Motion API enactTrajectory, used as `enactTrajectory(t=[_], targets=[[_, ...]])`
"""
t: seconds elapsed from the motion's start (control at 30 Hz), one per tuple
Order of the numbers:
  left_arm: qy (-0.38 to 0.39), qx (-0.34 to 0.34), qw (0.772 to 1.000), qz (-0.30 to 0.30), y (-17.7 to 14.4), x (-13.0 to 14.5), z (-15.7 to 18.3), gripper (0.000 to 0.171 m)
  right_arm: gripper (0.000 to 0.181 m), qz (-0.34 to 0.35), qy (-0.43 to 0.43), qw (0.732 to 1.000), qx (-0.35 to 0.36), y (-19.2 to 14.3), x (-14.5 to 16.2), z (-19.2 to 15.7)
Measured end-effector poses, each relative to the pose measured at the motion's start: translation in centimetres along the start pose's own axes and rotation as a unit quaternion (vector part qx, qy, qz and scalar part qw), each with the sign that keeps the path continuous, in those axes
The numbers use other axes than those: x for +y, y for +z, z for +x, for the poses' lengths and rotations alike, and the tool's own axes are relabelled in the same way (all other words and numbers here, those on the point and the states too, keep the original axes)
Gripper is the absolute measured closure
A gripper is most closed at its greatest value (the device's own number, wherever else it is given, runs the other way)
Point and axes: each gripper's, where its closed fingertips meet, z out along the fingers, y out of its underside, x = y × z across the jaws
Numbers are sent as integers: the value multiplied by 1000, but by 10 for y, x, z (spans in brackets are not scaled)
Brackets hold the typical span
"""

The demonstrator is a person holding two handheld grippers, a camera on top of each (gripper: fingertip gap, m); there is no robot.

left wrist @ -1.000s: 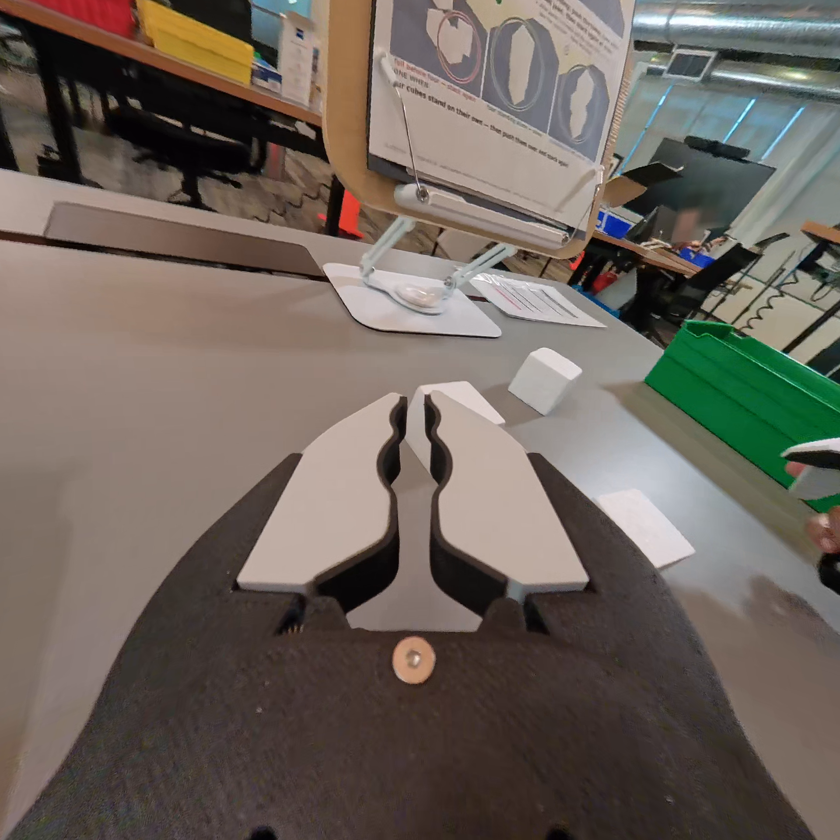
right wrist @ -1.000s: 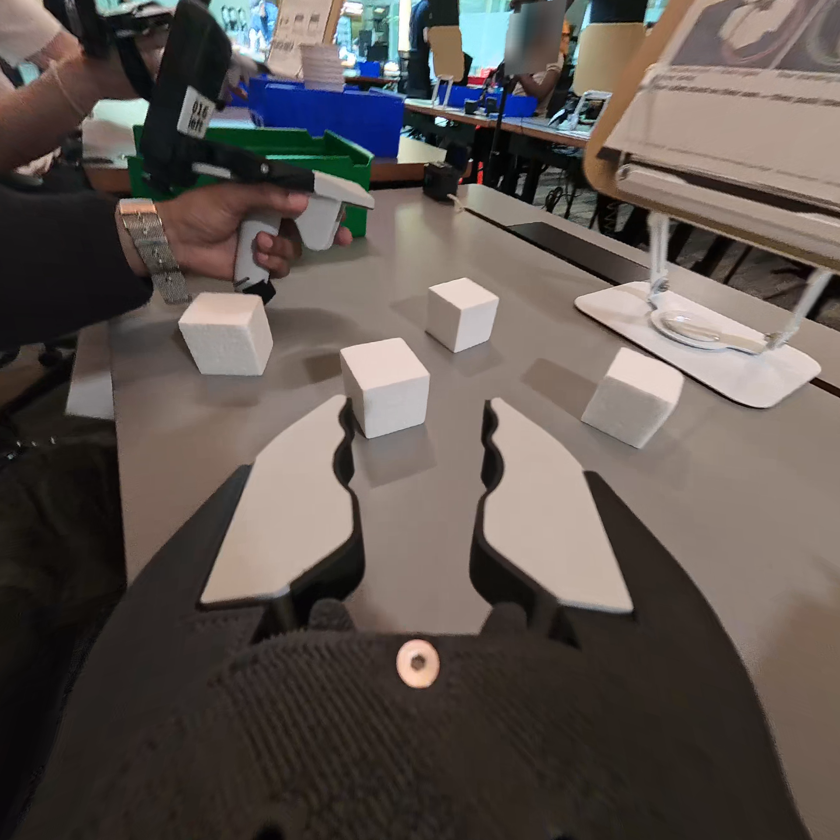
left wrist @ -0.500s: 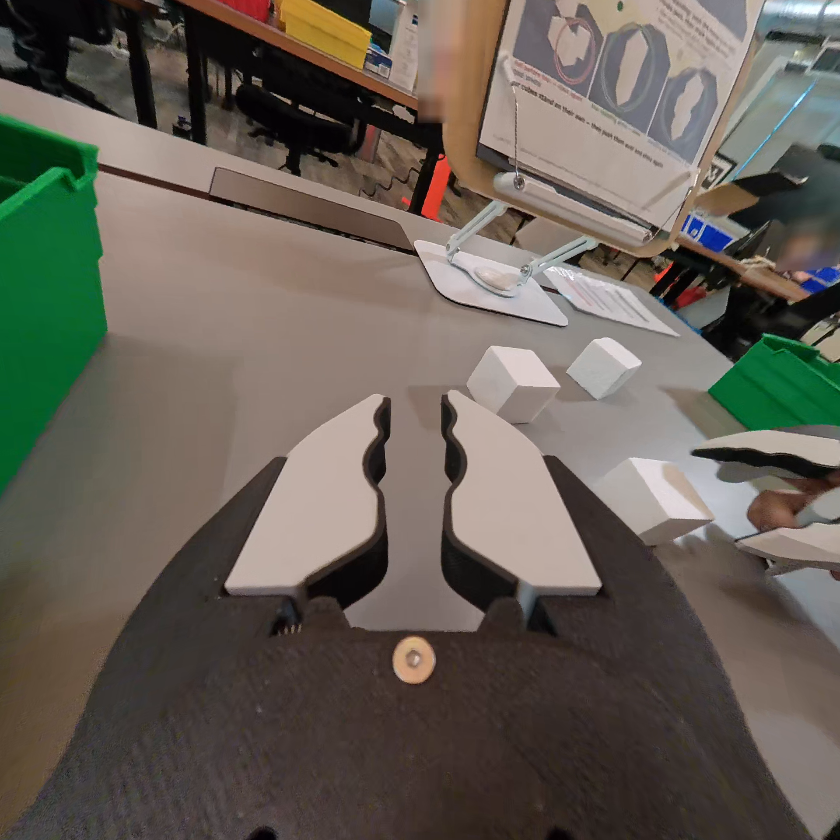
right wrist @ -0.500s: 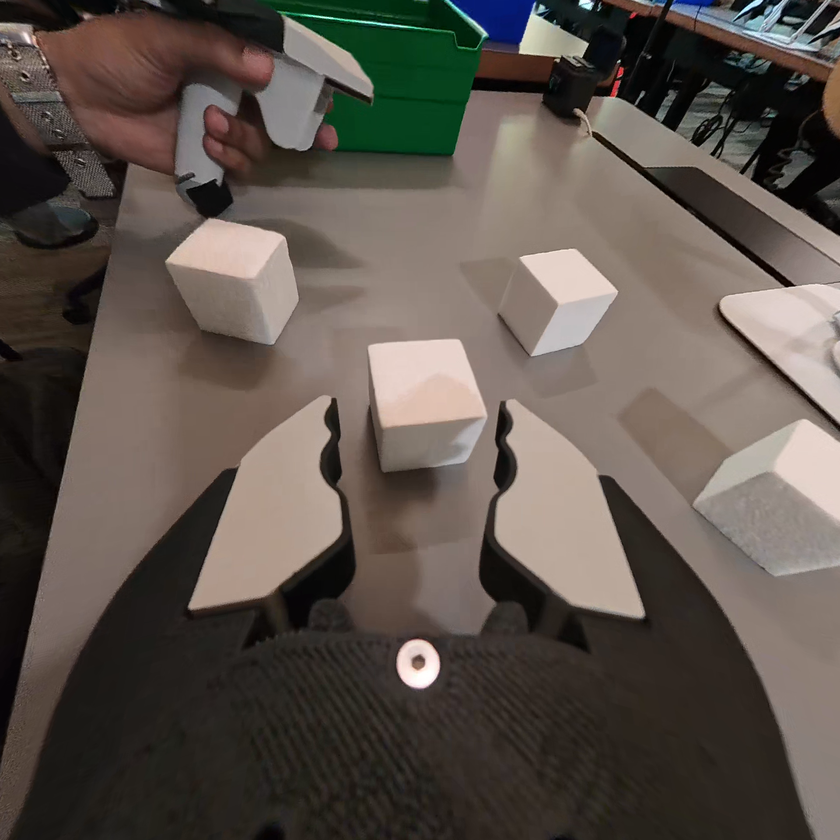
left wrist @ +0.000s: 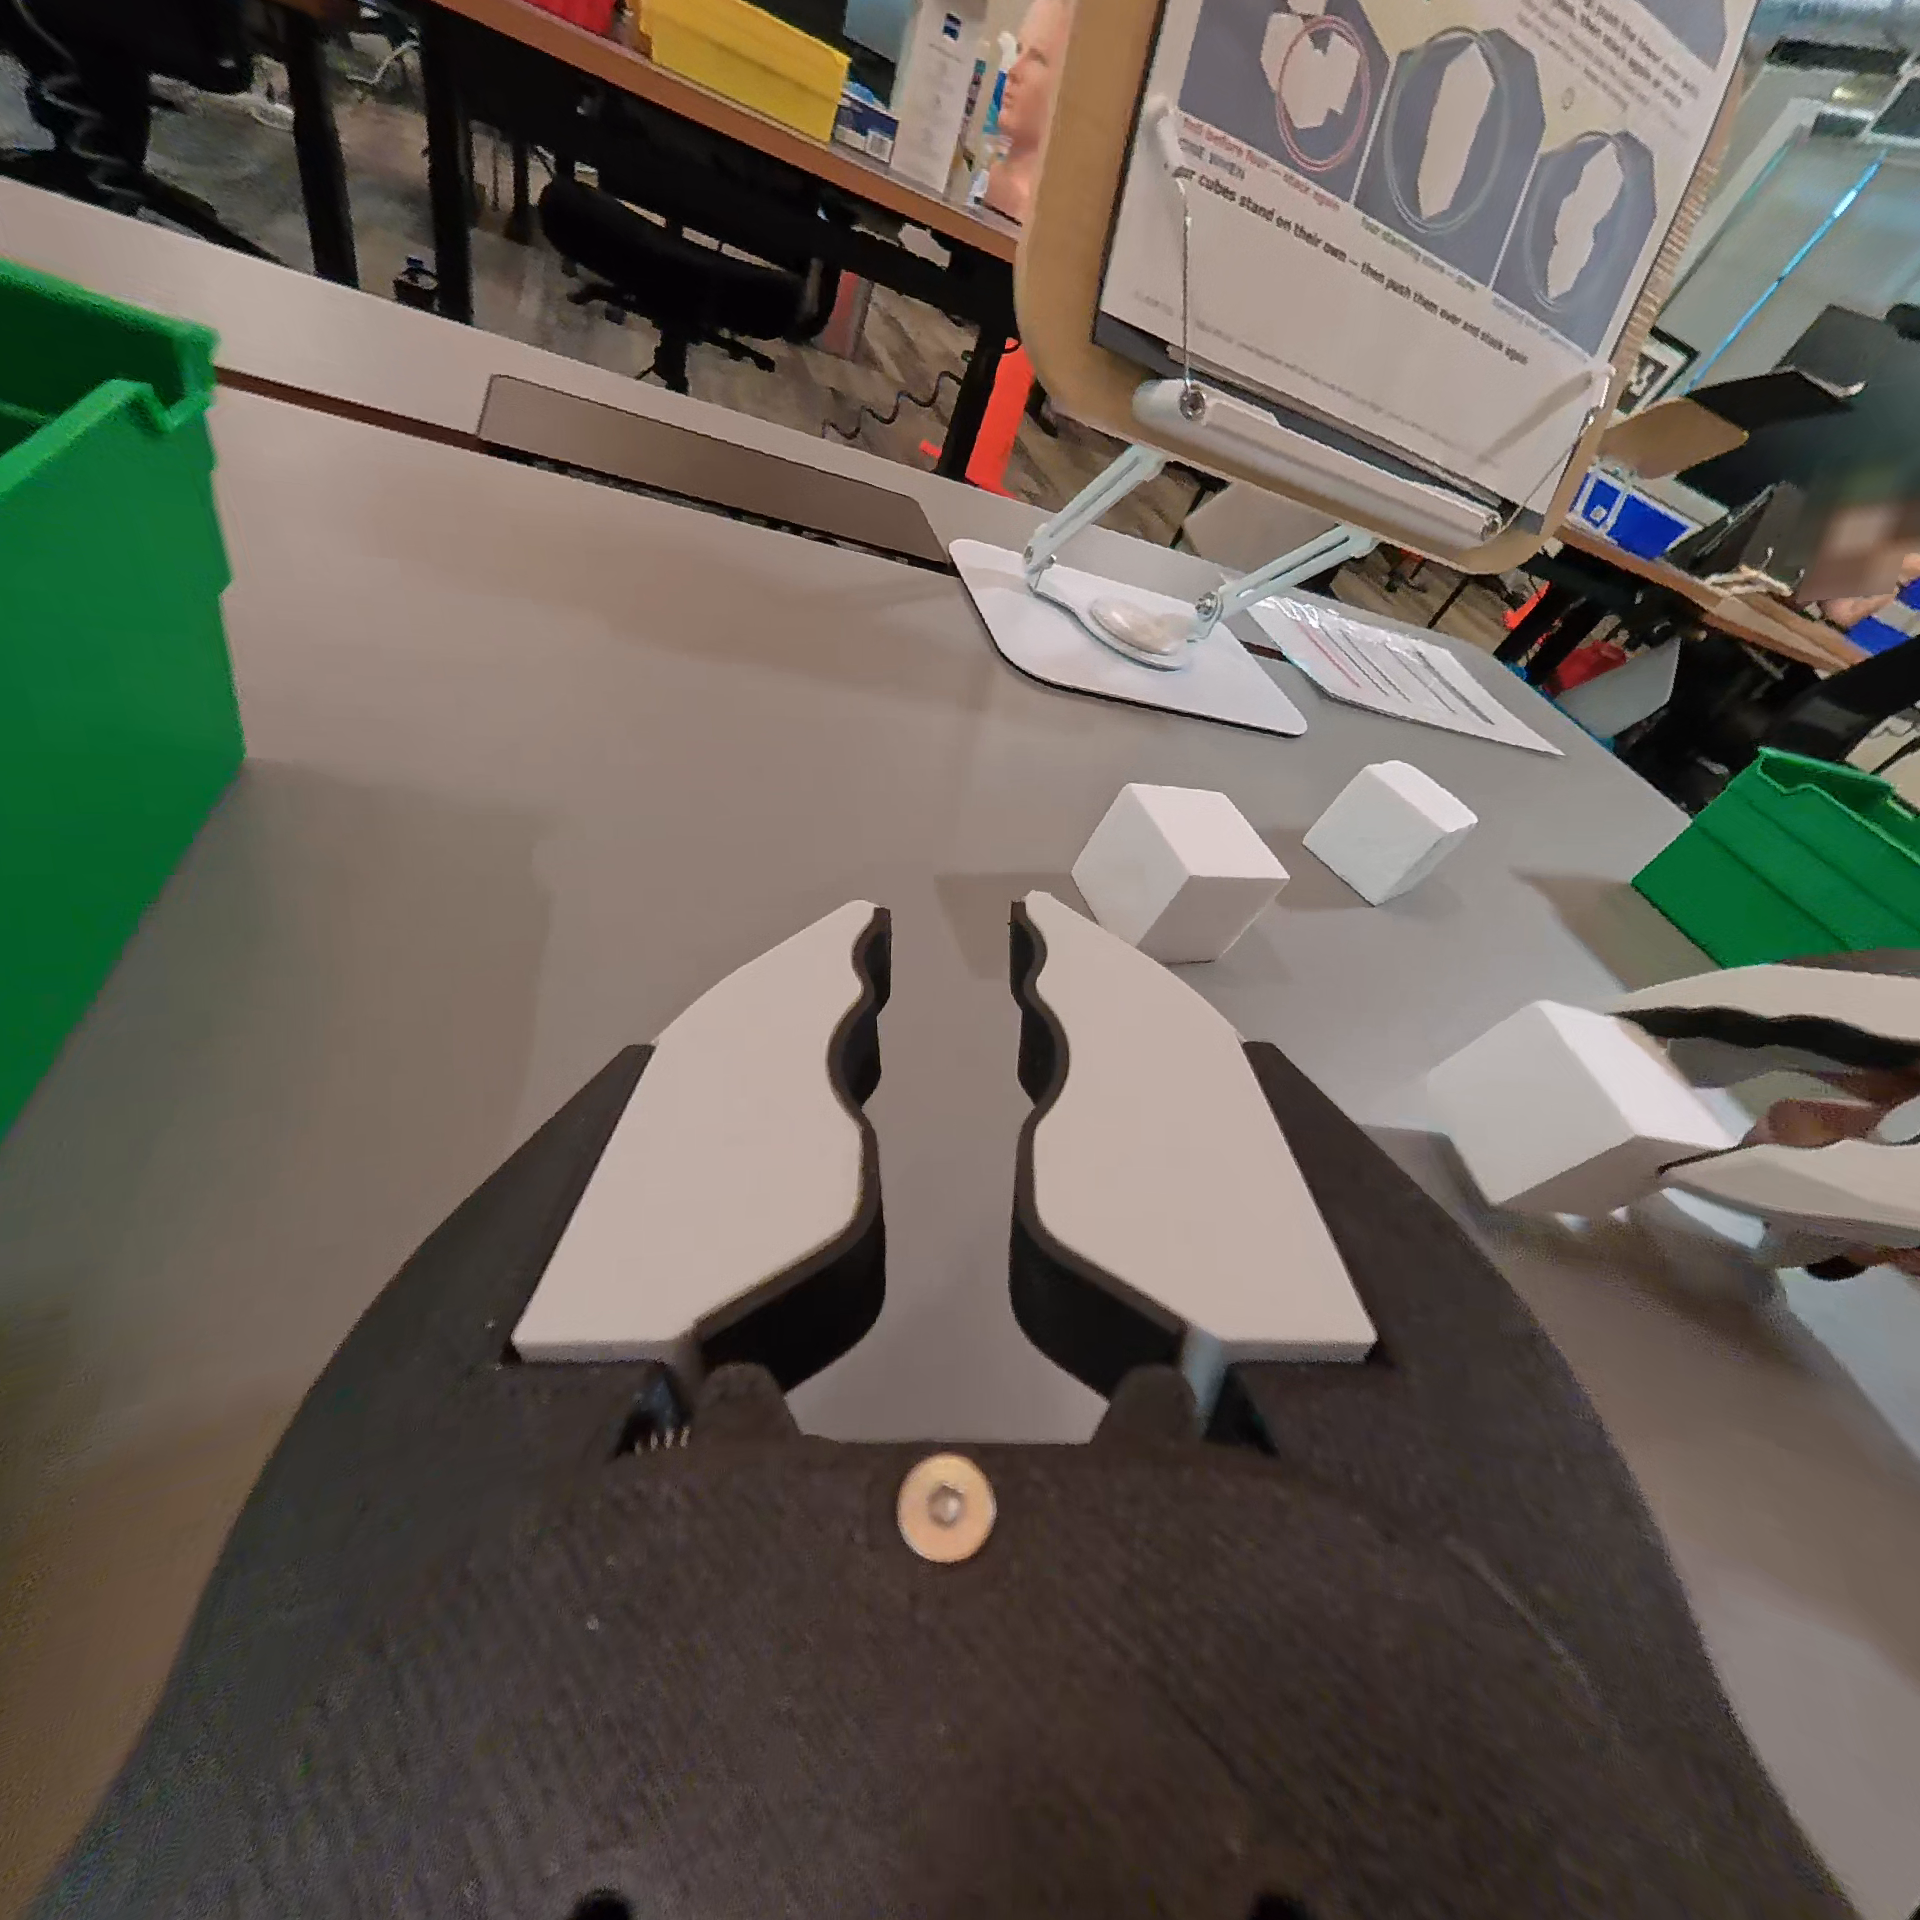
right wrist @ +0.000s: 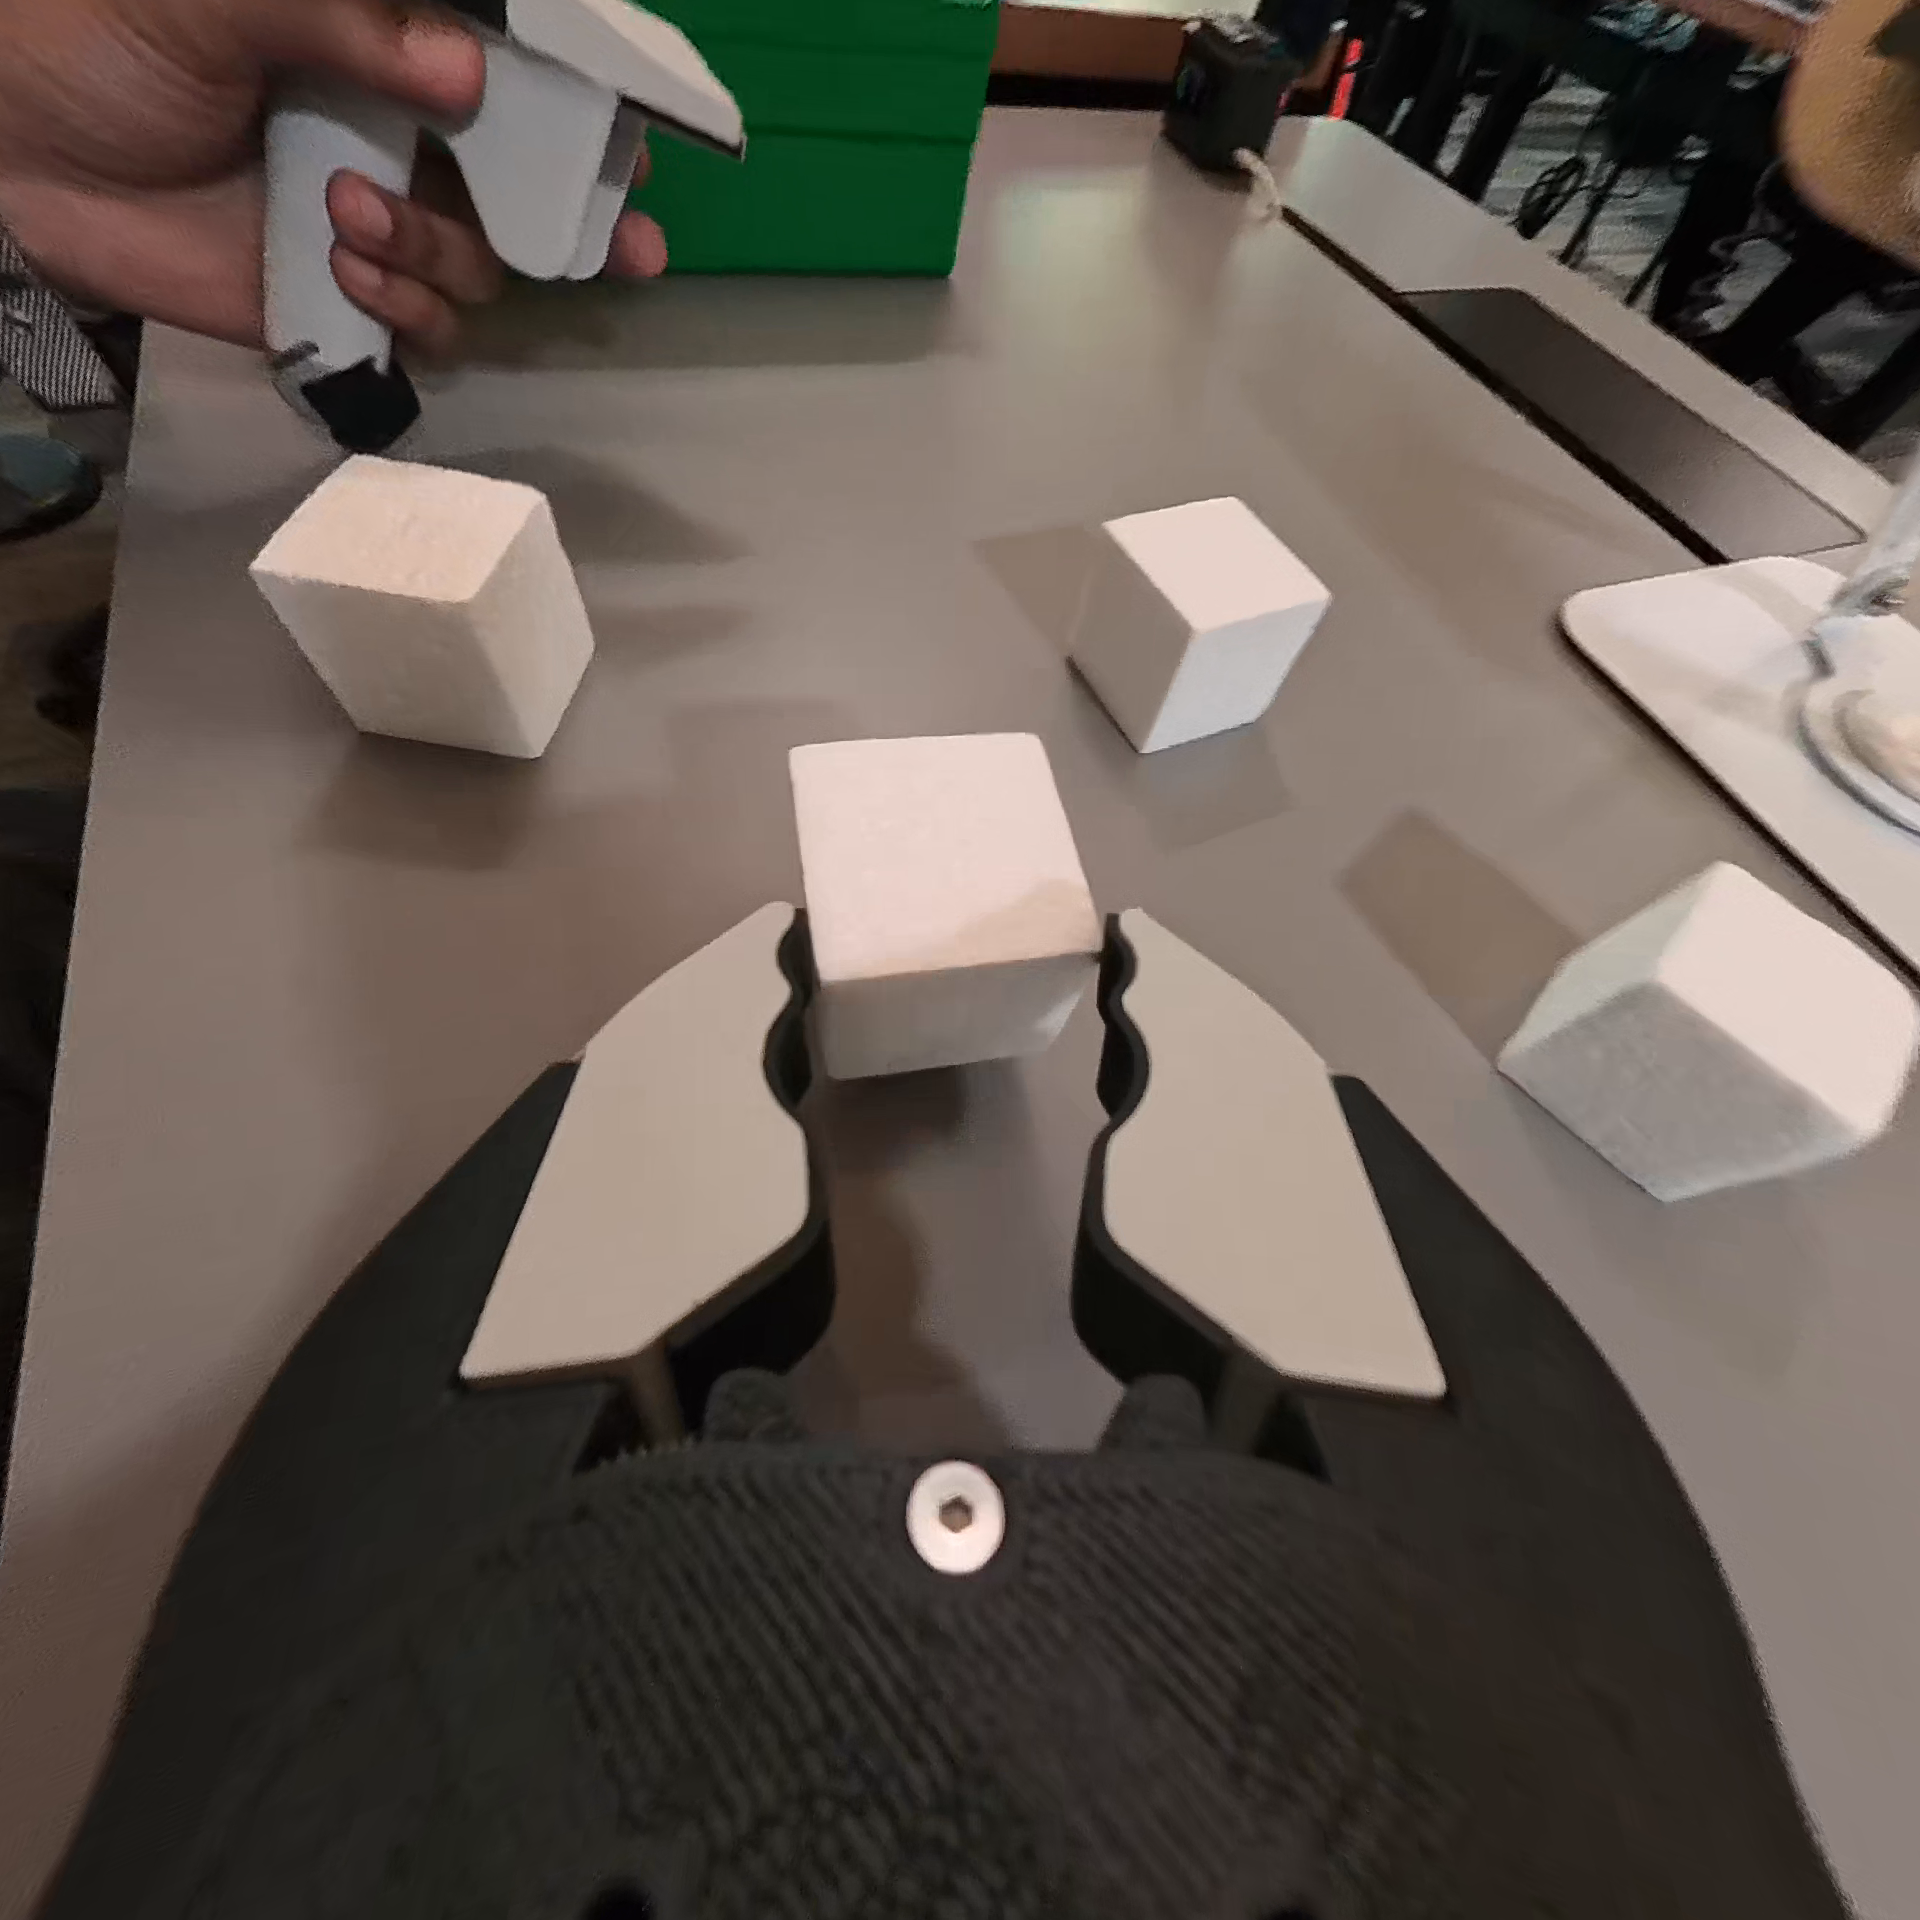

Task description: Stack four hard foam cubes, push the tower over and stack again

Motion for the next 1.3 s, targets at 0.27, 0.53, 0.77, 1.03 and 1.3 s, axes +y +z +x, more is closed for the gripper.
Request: enactTrajectory(t=[0.27, 0.53, 0.77, 1.03, 1.3], targets=[[24, 53, 998, -27, 36, 8, 36, 149, 127, 8, 27, 999, 42, -49, 20, 21], [56, 73, 994, -60, 59, 18, 53, 147, 128, -27, -9, 998, 65, -52, 35, 16], [26, 59, 996, -63, 47, 19, 41, 146, 128, -33, -31, 999, 18, -34, 31, 2], [4, 12, 998, -58, 8, 21, 5, 145, 128, 13, -28, 997, -68, -13, 5, 4], [-50, 22, 996, -69, -5, 26, -3, 140, 128, -16, -51, 993, -102, 1, 3, -8]])
